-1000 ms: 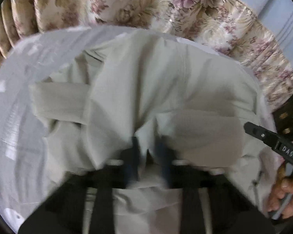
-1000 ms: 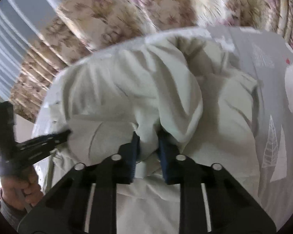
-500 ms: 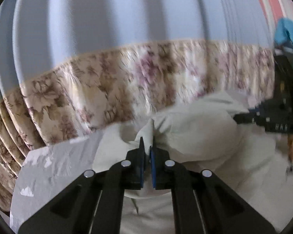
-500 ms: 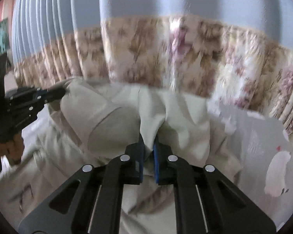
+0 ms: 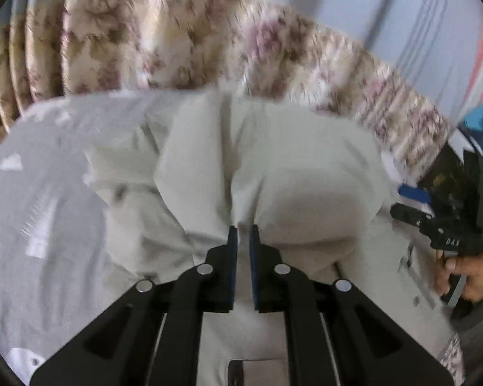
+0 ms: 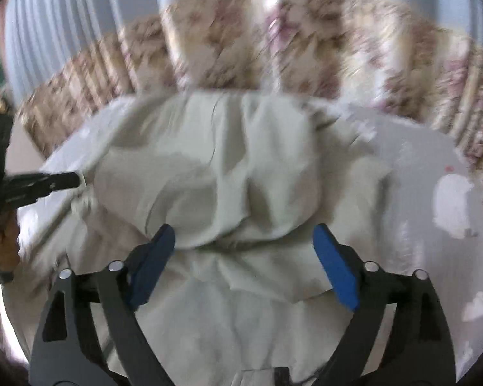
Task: Fold large clothes
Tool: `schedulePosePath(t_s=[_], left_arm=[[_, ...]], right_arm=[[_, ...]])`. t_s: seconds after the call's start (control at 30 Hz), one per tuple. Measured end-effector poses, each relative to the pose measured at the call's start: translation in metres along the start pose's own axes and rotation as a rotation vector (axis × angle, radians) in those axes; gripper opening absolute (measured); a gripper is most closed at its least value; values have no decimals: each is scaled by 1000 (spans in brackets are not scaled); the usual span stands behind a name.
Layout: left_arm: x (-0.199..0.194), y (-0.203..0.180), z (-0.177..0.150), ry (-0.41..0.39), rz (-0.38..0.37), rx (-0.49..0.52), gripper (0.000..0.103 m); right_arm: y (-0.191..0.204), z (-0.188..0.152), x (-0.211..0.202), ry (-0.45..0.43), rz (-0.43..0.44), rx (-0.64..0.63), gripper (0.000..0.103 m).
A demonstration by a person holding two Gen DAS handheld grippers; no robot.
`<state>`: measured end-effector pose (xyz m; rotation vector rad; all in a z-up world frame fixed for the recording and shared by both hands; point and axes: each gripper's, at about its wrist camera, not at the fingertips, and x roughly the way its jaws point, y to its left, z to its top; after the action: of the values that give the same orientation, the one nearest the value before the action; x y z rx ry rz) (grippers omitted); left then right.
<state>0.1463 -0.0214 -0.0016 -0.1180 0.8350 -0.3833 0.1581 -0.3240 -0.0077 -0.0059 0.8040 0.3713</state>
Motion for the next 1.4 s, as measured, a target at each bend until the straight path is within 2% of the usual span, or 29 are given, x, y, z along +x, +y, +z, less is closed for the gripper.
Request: schedulePosePath(t_s=[0.03,0.07,0.1,0.13,0.17,0.23,0.3,0.37,0.43,0.63,0.67,0.73,0.77,0.8,0.87,0.93,1.07,1.17,1.23,1.33,1.4], left_arm=[[-11,-4,13,-25,24,-2,30],[-18,-7,25,-53,39,-10,42],[-25,-10,37,-89,55,-22,72],[-31,-12,53,-138,91,-40,79],[-31,-14,65,-166,107,-51,79],[-15,-14,92,-175,114,-72,78],[10,-9,106,-139,115,-114,77],[44,-6,112,-89,163,-115,77],[77,1,111,-38,251,-77,77],[131,50,87,109,304,-112,79],[138,55,82,132,320,-94,80],[150,58,72,154,374,-11,88],[151,59,69,149,377,-4,89],[149,61,69,144,376,-16,89],[147,65,68,141,364,-33,90],[142,67,68,121,342,-53,89],[97,63,71,29,271,-88,87],[52,47,69,-68,200,-71,88],[40,30,60,-82,176,-29,88],[42,10,41,-66,181,33,88],[56,3,28,-26,226,63,88]], right_arm=[[-1,7,-8,-27,-9,16,91],[-1,19,-16,-63,-19,39,94],[-1,31,-22,-98,-19,63,95],[-1,43,-26,-130,-12,86,95],[0,56,-27,-154,-5,108,95],[-1,79,-17,-176,26,160,96],[-2,96,4,-161,51,211,96],[0,107,40,-111,20,227,96],[0,107,66,-50,-1,234,95],[-25,88,133,115,-76,263,95],[-31,83,141,148,-72,280,96],[-52,68,156,193,-54,310,96],[-54,64,155,162,-48,277,96],[-51,63,155,167,-63,240,96],[-40,60,156,172,-126,156,96],[-36,62,151,163,-167,144,97],[-21,69,107,56,-195,84,100],[-5,68,58,-61,-135,82,100],[12,59,39,-91,-56,62,100],[34,39,41,-61,-33,-7,100],[42,24,50,-27,-36,-52,100]])
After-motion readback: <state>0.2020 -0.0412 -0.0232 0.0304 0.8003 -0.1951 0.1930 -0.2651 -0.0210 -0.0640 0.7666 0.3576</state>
